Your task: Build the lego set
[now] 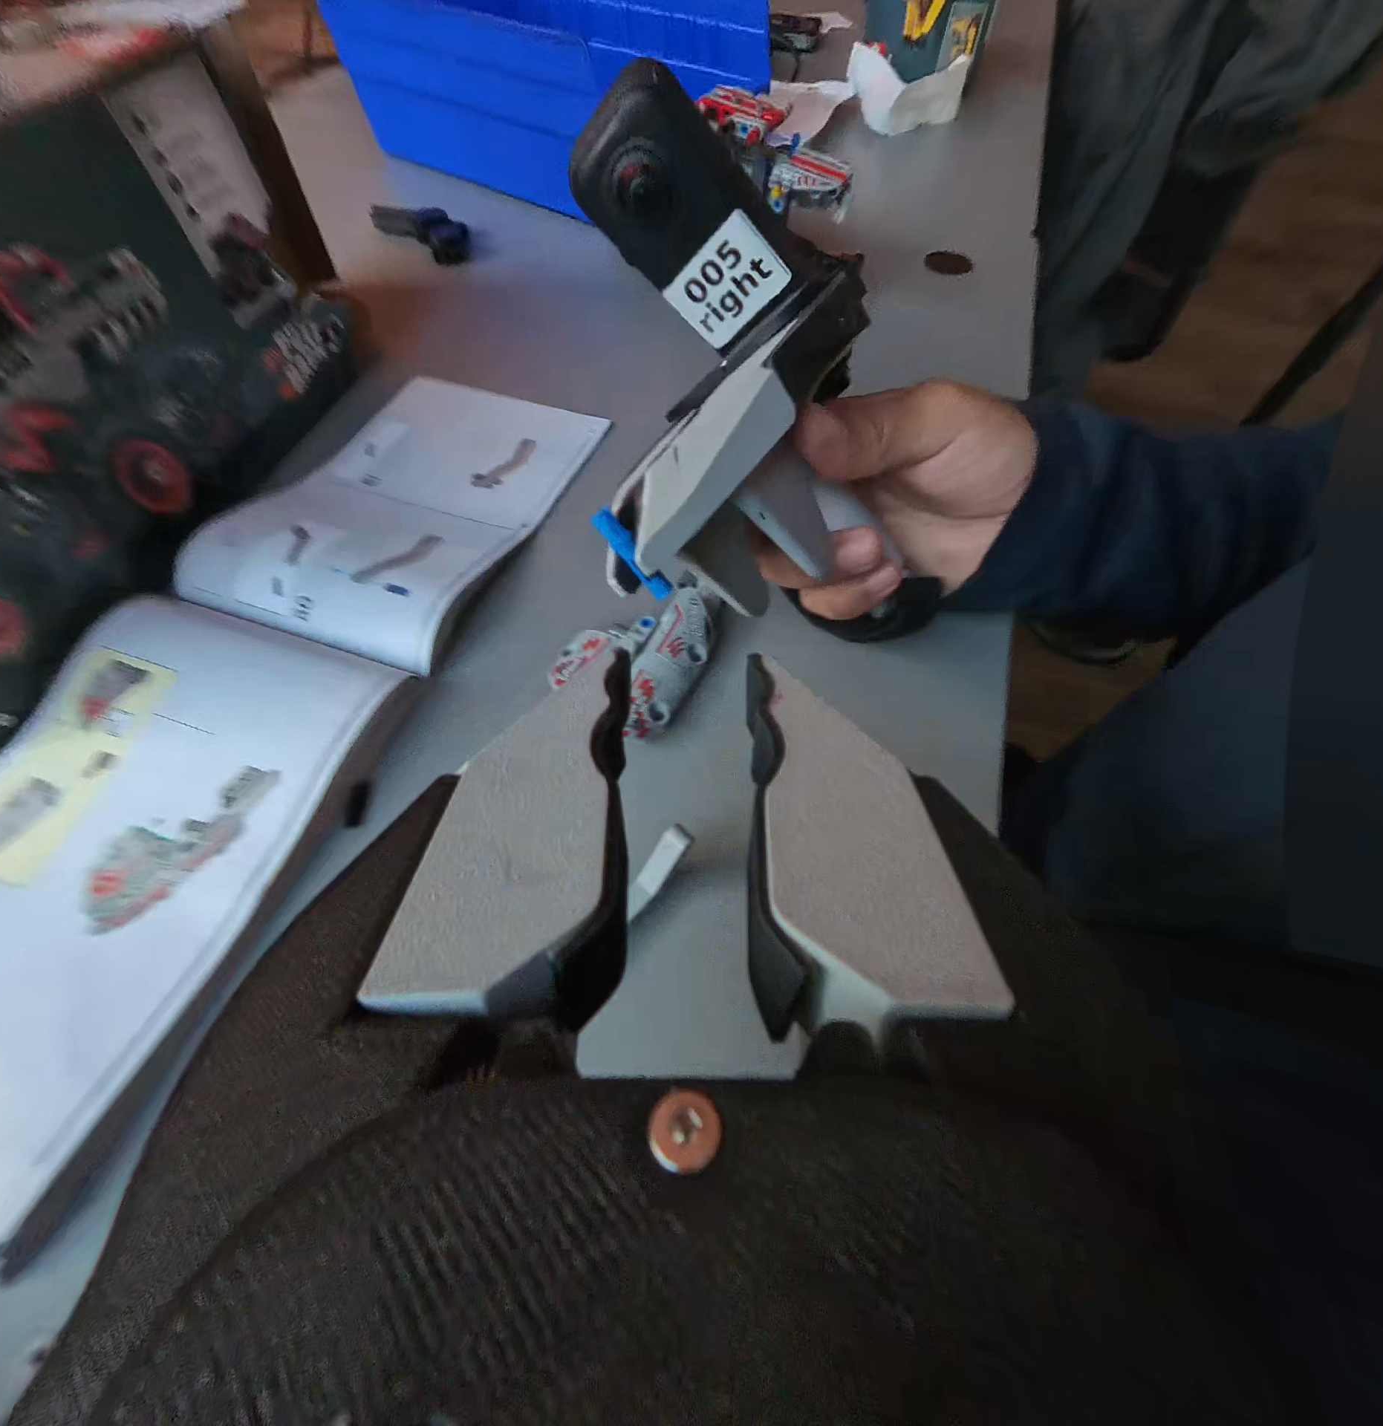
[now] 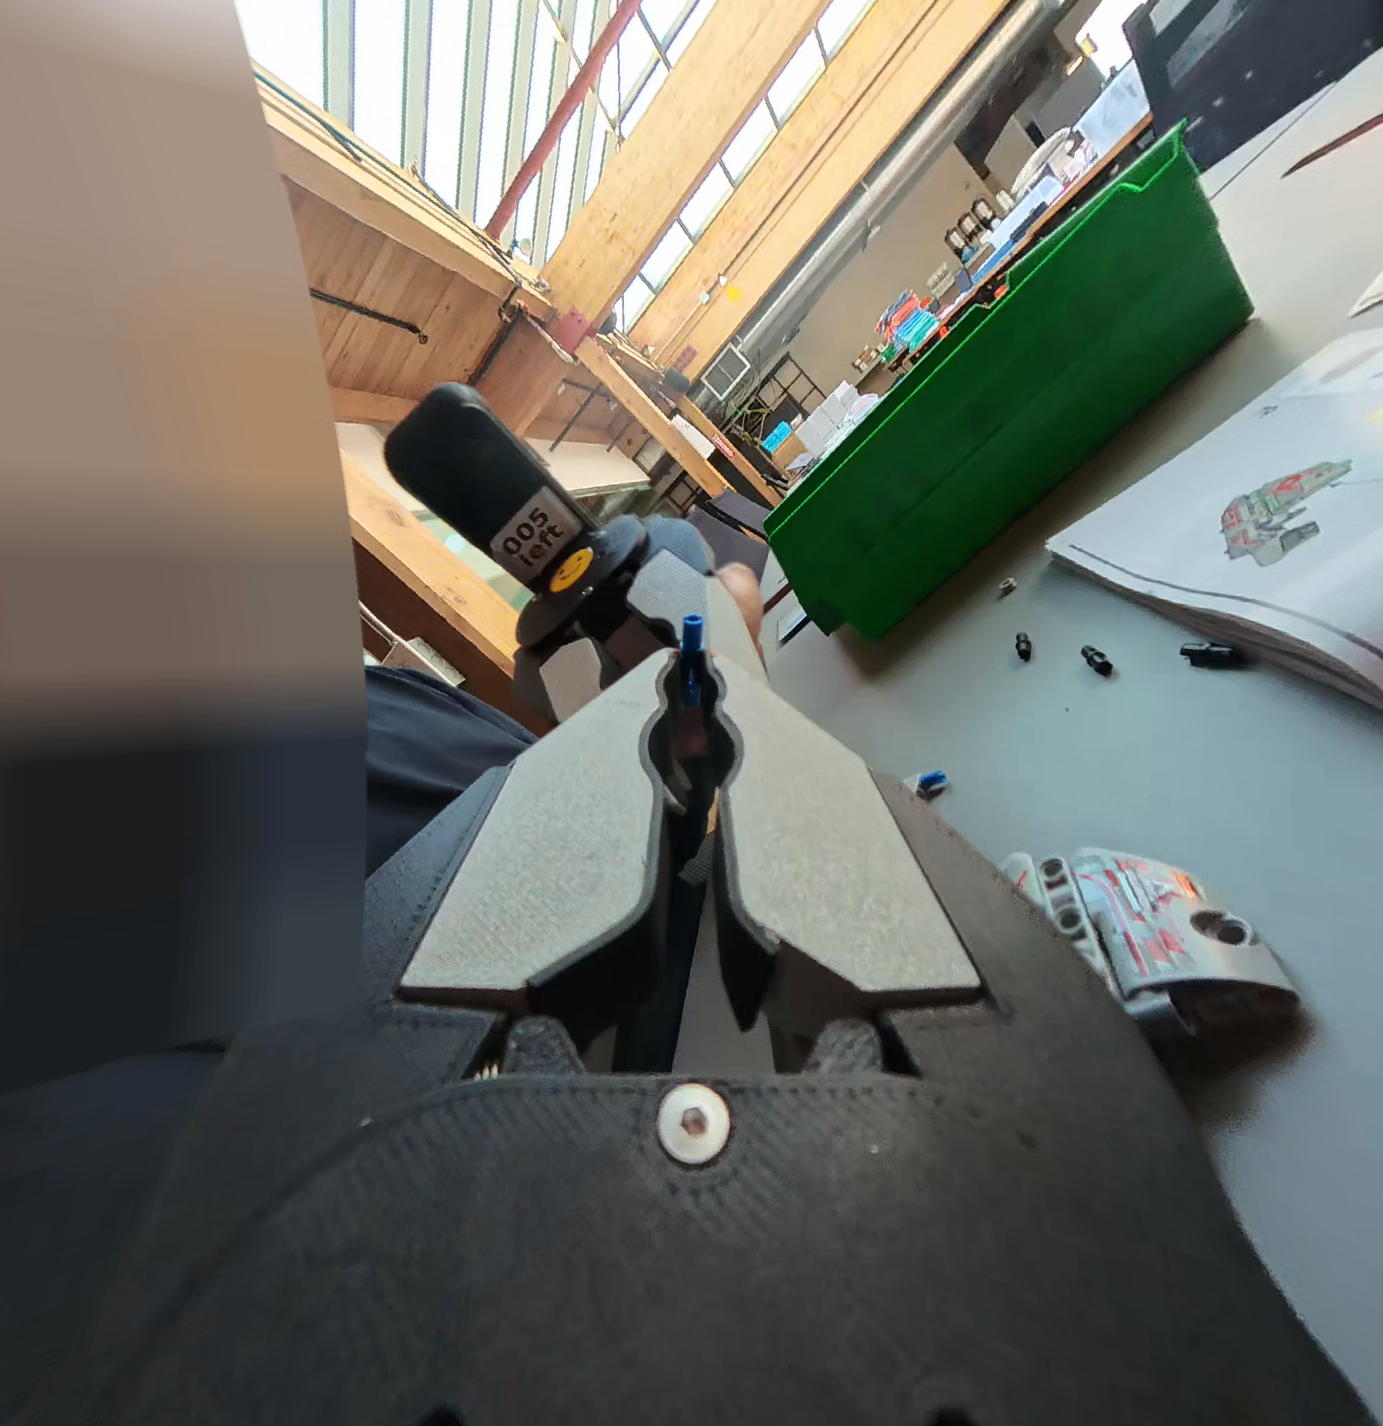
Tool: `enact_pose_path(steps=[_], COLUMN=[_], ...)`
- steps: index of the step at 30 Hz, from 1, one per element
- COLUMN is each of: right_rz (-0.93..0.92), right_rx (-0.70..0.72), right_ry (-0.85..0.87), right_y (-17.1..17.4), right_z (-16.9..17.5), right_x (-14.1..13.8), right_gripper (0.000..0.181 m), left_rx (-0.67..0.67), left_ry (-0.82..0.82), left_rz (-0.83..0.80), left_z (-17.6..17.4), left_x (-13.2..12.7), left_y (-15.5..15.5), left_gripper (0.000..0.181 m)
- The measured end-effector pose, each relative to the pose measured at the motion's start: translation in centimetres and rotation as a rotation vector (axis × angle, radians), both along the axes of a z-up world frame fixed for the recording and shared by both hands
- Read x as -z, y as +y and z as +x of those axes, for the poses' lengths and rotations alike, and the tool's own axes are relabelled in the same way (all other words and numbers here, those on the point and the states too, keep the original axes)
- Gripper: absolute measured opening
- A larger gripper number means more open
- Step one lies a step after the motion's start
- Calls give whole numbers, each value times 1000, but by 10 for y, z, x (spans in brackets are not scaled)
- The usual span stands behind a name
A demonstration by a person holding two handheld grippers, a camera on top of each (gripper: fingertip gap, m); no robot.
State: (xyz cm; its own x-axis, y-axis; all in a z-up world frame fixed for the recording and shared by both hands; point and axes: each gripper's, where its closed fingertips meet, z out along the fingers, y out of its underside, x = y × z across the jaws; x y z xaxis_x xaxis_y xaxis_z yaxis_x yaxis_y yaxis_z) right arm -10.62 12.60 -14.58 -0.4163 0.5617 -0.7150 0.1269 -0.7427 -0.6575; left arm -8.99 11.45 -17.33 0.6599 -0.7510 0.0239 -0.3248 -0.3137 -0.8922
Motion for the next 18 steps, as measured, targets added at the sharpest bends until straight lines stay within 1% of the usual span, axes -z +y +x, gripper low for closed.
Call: enact_pose_path(steps=[1, 3, 4, 6, 8, 11, 18], right_rz=[6, 32, 53, 100, 148, 204, 293], right_rx=[7, 22, 31, 59, 79, 107, 146], right_ry=[13, 26, 23, 30, 26, 26, 18], right_y=[-1, -3, -4, -7, -9, -12, -15], right_z=[-1, -4, -6, -7, -8, -9, -6], right_x=[-2, -4, -3, -4, -3, -4, -2], right_gripper=[0, 0, 0, 0, 0, 0, 0], left_rx=[-11, -52, -56, -4, 31, 41, 70], left_ry=[-36, -106, -161, -280, -360, -404, -487], left_rz=[-41, -76, -85, -109, -151, -177, -232], left_z=[0, -5, -6, -1, 1, -1, 2], left_x=[4, 7, 3, -8, -13, -15, -15], left_y=[0, 5, 5, -1, -4, -3, -8], left_gripper=[25, 20, 18, 14, 8, 1, 5])
